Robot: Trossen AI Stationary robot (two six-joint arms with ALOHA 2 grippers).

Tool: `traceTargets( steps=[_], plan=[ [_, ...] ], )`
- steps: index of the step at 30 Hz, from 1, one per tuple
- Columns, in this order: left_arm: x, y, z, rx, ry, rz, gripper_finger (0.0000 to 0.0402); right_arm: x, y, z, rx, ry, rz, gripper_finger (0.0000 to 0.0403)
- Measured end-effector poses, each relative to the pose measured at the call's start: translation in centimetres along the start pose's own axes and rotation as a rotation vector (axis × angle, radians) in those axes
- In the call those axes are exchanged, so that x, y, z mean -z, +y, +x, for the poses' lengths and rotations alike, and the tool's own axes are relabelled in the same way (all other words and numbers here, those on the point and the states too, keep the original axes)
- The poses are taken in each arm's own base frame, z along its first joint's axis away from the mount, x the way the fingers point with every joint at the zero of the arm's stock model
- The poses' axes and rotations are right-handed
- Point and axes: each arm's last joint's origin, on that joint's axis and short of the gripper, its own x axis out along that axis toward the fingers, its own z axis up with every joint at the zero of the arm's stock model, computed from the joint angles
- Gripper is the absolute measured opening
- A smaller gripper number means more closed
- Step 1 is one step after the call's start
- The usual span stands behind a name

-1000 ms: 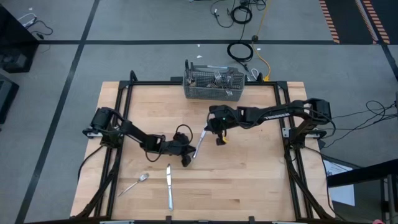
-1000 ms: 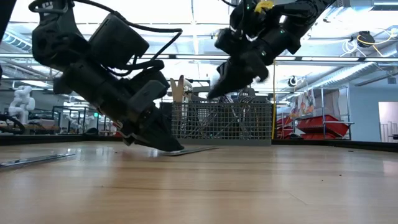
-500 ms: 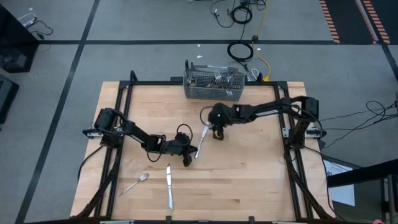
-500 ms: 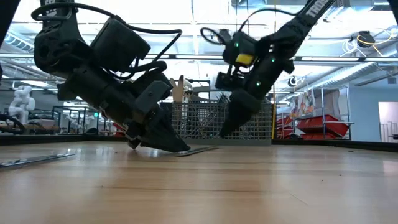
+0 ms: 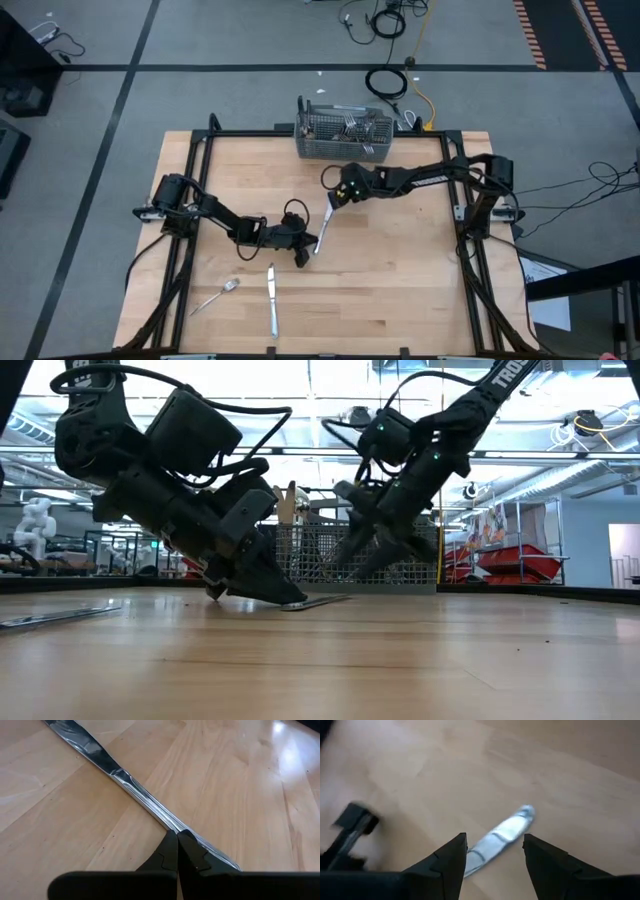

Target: Sort silverware

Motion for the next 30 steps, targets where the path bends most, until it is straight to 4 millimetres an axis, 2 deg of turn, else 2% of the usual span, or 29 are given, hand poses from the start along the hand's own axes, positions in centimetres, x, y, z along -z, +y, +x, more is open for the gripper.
traceTargets(
  steps=[5,13,25,28,30],
  plan=[
    [0.0,0.0,0.0,0.000,-0.001,-0.005,0.0000,0.5,0.2,0.1,0.028,-0.018,0.100,0.0185],
    [-0.3,0.0,0.1,0.012,-0.025,-0.013,0.0000,2.6,0.4,1.9,0.058,0.034,0.189,0.0185],
    [-1.7,0.7,0.8,0.069,-0.024,0.029,0.0000,3.0,0.8,4.5,-0.083,0.039,0.335,0.0184],
    [-1.9,1.0,0.9,0.082,-0.019,0.042,0.0000,3.0,0.8,4.5,-0.083,0.040,0.351,0.0169],
    [-2.0,1.1,0.9,0.081,-0.021,0.043,0.0000,2.8,0.7,4.5,-0.080,0.038,0.347,0.0144]
  ],
)
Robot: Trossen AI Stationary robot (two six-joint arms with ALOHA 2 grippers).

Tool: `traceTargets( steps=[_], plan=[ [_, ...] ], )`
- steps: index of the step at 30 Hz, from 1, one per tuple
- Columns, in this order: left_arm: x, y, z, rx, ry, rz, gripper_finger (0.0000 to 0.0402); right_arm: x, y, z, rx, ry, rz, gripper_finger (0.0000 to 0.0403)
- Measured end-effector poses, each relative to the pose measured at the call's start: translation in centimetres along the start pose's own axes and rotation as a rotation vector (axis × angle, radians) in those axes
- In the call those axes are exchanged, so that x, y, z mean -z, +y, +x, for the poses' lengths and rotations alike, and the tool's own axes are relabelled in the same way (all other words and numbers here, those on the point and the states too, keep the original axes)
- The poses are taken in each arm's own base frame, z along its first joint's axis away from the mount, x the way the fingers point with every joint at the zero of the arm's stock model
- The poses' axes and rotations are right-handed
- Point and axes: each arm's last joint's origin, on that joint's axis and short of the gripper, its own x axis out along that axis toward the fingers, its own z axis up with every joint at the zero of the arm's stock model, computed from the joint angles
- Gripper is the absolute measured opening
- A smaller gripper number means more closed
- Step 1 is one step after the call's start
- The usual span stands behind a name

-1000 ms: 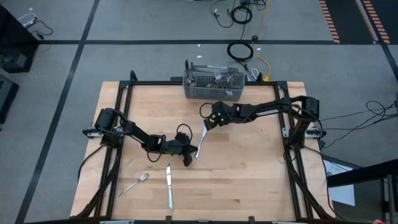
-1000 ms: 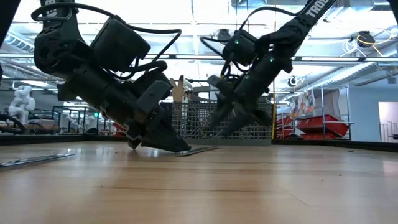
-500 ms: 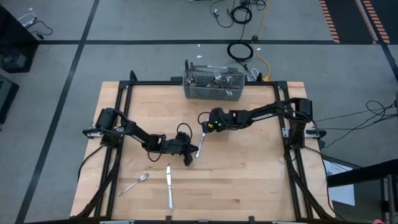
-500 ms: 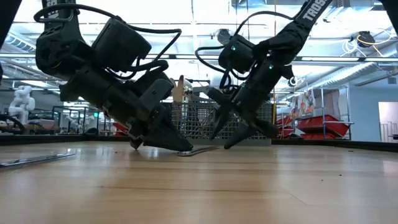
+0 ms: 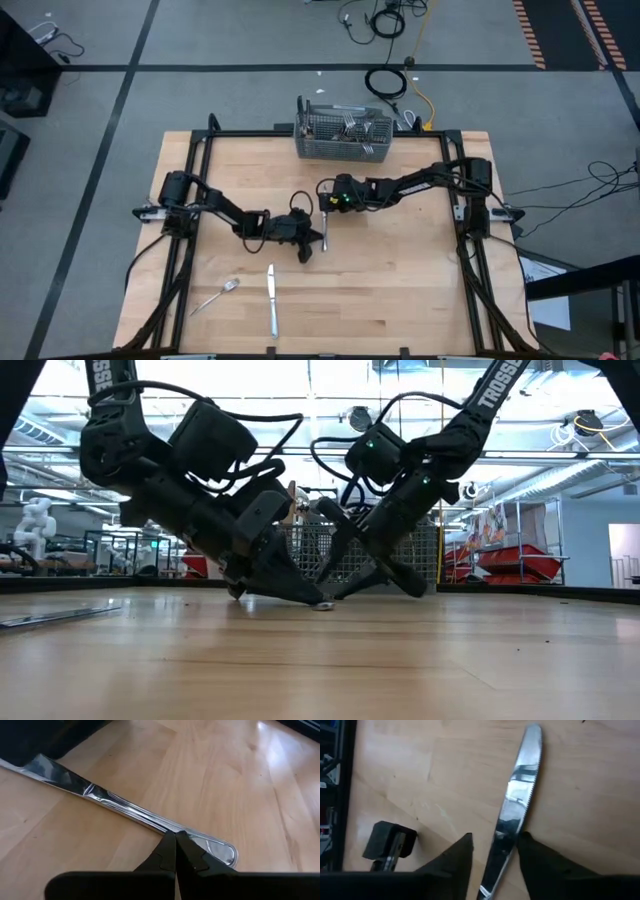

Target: Sort silverware

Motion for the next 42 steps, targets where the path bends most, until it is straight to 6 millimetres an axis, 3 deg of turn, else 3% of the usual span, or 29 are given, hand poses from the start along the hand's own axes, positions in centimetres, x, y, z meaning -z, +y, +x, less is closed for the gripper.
traceTargets(
  steps=[6,8,16,25,34,38,42],
  plan=[
    [-0.2,0.4,0.1,-0.007,-0.005,0.018,0.0000,0.0,-0.2,0.1,0.007,0.005,-0.070,0.0025],
    [-0.2,0.5,0.1,-0.003,-0.002,0.022,0.0000,0.0,-0.2,0.1,0.008,0.004,-0.102,0.0009],
    [-0.4,0.5,0.1,-0.014,-0.021,0.020,0.0000,-0.1,0.1,0.1,-0.035,-0.007,-0.146,0.0001],
    [-2.9,0.6,-2.0,-0.094,-0.085,-0.166,0.0008,-0.6,1.5,-1.1,-0.120,-0.047,-0.225,0.0000],
    [-3.9,5.2,-3.2,-0.228,-0.112,-0.489,0.0089,-0.9,1.6,-1.3,-0.095,-0.089,-0.304,0.0000],
    [-4.7,5.8,-3.6,-0.094,-0.125,-0.439,0.0132,-1.0,1.7,-1.6,-0.119,-0.037,-0.379,0.0001],
    [-7.3,4.8,-4.5,-0.002,-0.285,-0.272,0.0140,-1.1,1.9,-2.4,-0.079,-0.075,-0.422,0.0009]
  ],
)
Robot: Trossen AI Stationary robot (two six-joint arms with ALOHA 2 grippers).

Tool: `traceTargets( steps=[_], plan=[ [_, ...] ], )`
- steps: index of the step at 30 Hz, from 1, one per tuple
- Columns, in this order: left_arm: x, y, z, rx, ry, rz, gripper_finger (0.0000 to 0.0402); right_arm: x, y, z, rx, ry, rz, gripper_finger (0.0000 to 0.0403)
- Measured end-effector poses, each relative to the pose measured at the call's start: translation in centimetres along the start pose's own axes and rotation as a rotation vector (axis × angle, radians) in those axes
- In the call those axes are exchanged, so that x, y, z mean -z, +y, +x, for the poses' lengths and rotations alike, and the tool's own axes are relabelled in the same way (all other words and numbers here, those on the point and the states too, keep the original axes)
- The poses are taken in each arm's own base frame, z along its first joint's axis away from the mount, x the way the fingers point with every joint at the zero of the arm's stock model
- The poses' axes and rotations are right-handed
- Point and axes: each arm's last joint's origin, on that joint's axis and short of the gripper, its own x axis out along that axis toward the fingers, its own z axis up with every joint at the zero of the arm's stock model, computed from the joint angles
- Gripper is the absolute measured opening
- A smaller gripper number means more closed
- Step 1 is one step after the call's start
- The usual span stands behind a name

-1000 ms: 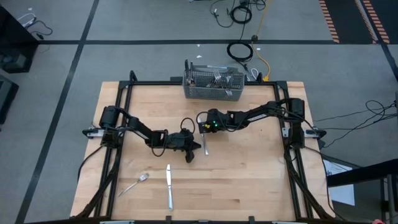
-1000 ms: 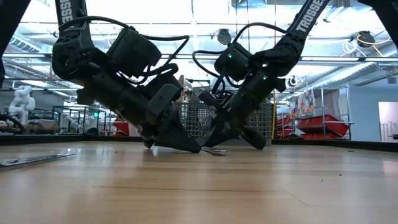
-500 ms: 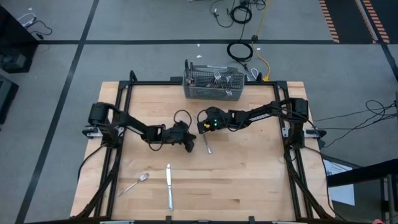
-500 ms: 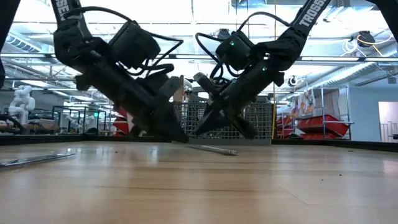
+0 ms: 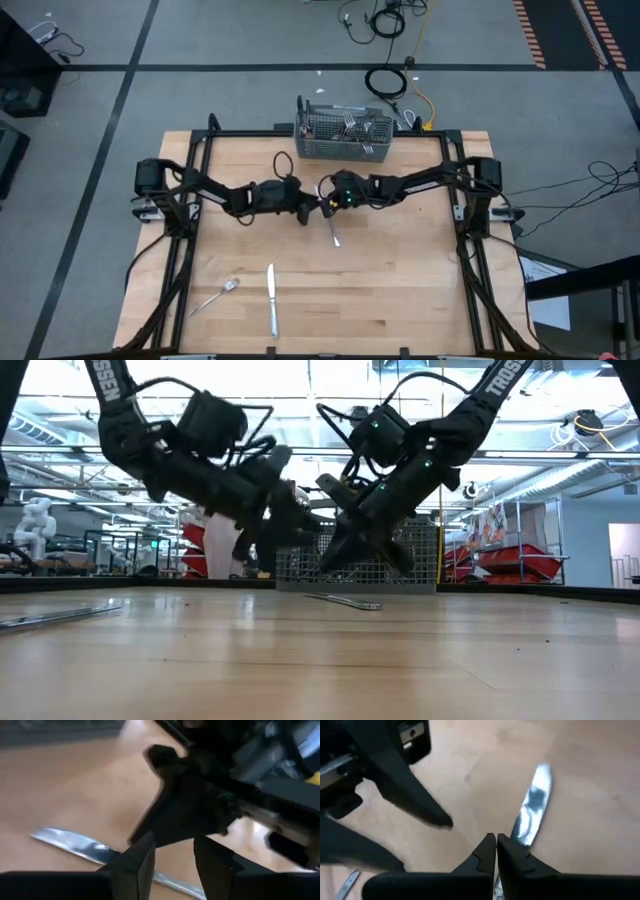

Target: Sort silverware

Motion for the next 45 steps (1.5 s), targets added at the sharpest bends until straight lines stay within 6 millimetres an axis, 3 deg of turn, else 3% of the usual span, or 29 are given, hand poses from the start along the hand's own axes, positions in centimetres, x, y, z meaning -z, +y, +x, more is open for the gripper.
traceTargets(
  steps=[4,10,20,27,35,39,45],
  plan=[
    [0.8,1.7,-0.1,-0.186,0.037,0.051,0.0129,-0.5,0.2,-0.9,0.057,-0.052,-0.025,0.0010],
    [0.8,2.5,0.6,-0.190,0.052,0.095,0.0097,-0.7,0.0,-1.2,0.091,-0.063,-0.033,0.0011],
    [0.5,2.3,2.6,-0.142,0.077,0.114,0.0009,-0.6,-0.1,-1.2,0.099,-0.053,-0.040,0.0011],
    [1.3,2.8,4.7,-0.231,0.218,0.095,0.0007,-0.5,-0.1,-1.2,0.090,-0.028,-0.049,0.0011],
    [2.9,2.5,4.7,-0.278,0.269,0.124,0.0005,0.1,-0.6,-1.3,0.115,0.054,-0.064,0.0013],
    [4.1,2.8,4.6,-0.269,0.240,0.045,0.0005,0.6,-0.5,-1.3,0.023,0.183,-0.067,0.0042],
    [4.4,3.0,4.5,-0.253,0.201,0.076,0.0004,1.2,0.0,-1.3,0.033,0.197,-0.011,0.0145]
  ],
)
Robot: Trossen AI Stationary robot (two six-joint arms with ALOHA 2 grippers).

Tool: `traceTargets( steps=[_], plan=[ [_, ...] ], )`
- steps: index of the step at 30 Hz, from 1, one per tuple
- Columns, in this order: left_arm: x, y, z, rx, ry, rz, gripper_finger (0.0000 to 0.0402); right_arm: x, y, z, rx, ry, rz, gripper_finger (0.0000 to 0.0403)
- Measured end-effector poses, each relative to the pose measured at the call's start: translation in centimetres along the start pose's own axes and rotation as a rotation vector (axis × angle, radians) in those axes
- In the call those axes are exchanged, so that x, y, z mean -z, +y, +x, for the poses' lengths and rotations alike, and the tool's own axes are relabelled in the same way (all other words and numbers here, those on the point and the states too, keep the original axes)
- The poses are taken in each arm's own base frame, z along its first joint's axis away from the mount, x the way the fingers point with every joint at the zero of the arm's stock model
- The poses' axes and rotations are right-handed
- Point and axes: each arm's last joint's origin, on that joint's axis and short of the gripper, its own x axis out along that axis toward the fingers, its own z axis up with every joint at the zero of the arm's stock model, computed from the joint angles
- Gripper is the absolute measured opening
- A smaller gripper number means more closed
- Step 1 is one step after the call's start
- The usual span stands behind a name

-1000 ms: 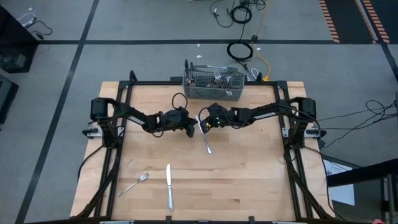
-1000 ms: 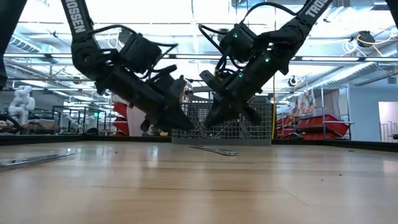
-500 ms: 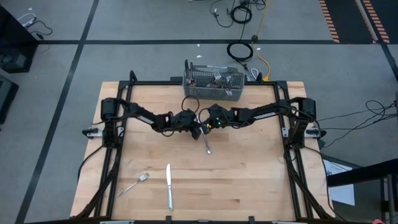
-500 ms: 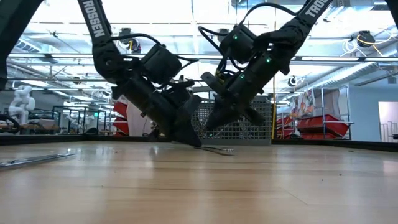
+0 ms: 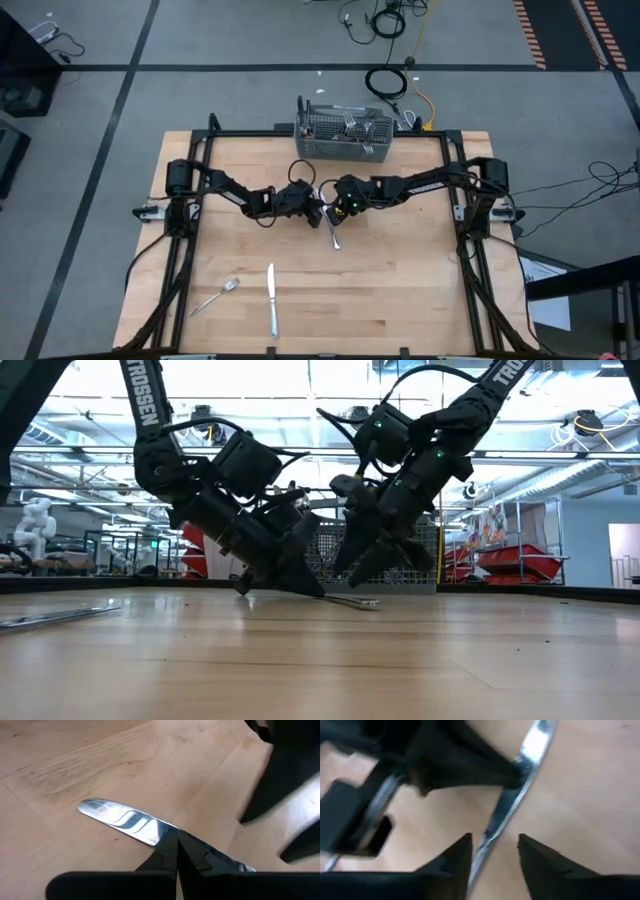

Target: Sort silverware

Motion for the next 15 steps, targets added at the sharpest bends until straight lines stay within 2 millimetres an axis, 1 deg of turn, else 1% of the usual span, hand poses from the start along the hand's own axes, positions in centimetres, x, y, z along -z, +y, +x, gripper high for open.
traceTargets(
  steps=[3,6,9,15],
  plan=[
    [0.0,0.0,0.0,0.001,-0.001,-0.004,0.0004,-0.1,-0.2,0.0,0.044,-0.039,0.018,0.0191],
    [0.0,0.1,0.0,0.000,0.004,-0.007,0.0004,0.1,-0.3,0.4,0.044,-0.023,0.048,0.0216],
    [0.0,0.1,0.0,0.000,0.000,-0.011,0.0004,1.0,0.1,1.0,0.022,0.024,0.057,0.0225],
    [-0.1,0.1,0.0,-0.001,-0.007,-0.018,0.0003,2.5,1.1,1.7,0.011,0.047,0.020,0.0226]
  ],
)
